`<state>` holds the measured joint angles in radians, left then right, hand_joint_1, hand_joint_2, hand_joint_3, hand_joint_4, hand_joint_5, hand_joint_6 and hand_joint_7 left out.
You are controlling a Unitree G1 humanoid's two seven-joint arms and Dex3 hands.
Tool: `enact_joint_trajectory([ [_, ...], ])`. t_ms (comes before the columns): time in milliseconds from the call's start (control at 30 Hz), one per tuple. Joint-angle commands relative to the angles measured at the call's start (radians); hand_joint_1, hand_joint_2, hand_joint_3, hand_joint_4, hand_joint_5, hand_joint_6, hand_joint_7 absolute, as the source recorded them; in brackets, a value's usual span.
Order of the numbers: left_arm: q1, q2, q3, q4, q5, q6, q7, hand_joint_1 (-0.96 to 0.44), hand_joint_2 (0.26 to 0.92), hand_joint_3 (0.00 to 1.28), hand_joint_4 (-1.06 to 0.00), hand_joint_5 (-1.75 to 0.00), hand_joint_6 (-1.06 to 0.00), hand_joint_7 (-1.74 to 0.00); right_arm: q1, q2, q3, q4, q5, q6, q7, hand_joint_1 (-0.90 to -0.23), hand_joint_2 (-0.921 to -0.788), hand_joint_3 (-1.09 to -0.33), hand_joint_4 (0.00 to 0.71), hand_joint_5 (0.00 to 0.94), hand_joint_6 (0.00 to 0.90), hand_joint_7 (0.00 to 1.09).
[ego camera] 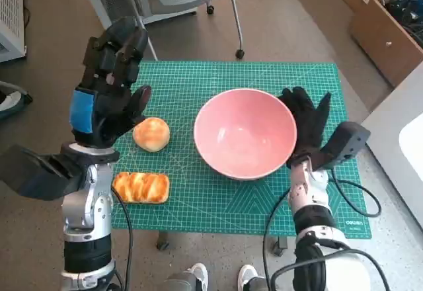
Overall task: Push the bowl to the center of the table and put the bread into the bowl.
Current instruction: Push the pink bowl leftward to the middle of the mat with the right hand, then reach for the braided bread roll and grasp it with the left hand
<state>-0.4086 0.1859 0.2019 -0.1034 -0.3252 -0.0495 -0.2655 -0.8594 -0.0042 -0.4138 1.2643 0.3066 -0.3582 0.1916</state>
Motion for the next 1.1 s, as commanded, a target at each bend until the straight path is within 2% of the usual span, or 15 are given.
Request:
enact_joint_trajectory([
  [33,0.019,0.008,0.011,-0.020,0.002,-0.026,0.001,-0.56,0.919,0.24,-0.02,-0.31,0.00,-0.69,-0.007,0.022,0.016,0.018,-0.020,0.026,-0.008,-0.454,-0.921,-0.655,0.314,0.018,0.251,0.43],
  [333,0.033,0.005,0.019,-0.013,-0.001,-0.048,0.000,-0.57,0.921,0.22,-0.04,-0.25,0.00,-0.67,-0.012,0.029,0.041,0.022,-0.042,0.040,0.012,-0.445,-0.921,-0.652,0.319,0.016,0.247,0.44],
  [667,0.046,0.005,0.020,-0.018,-0.002,-0.059,0.007,-0.59,0.921,0.22,-0.07,-0.21,0.00,-0.63,-0.013,-0.017,0.056,0.000,-0.060,0.017,0.028,-0.452,-0.921,-0.660,0.323,0.012,0.231,0.42],
  [800,0.052,0.010,0.029,-0.015,-0.015,-0.059,0.000,-0.59,0.921,0.22,-0.08,-0.20,0.00,-0.64,-0.009,-0.044,0.064,-0.028,-0.066,-0.032,0.022,-0.452,-0.921,-0.665,0.327,0.013,0.233,0.43],
  [900,0.057,0.019,0.037,-0.019,-0.018,-0.056,-0.004,-0.58,0.921,0.21,-0.08,-0.20,0.00,-0.64,-0.006,-0.057,0.070,-0.069,-0.074,-0.099,0.009,-0.477,-0.921,-0.651,0.337,0.015,0.237,0.43],
  [1100,0.066,0.049,0.051,-0.042,-0.015,-0.039,-0.014,-0.59,0.921,0.21,-0.09,-0.19,0.00,-0.64,0.008,-0.069,0.074,-0.171,-0.073,-0.233,0.029,-0.466,-0.921,-0.658,0.345,0.013,0.228,0.43],
])
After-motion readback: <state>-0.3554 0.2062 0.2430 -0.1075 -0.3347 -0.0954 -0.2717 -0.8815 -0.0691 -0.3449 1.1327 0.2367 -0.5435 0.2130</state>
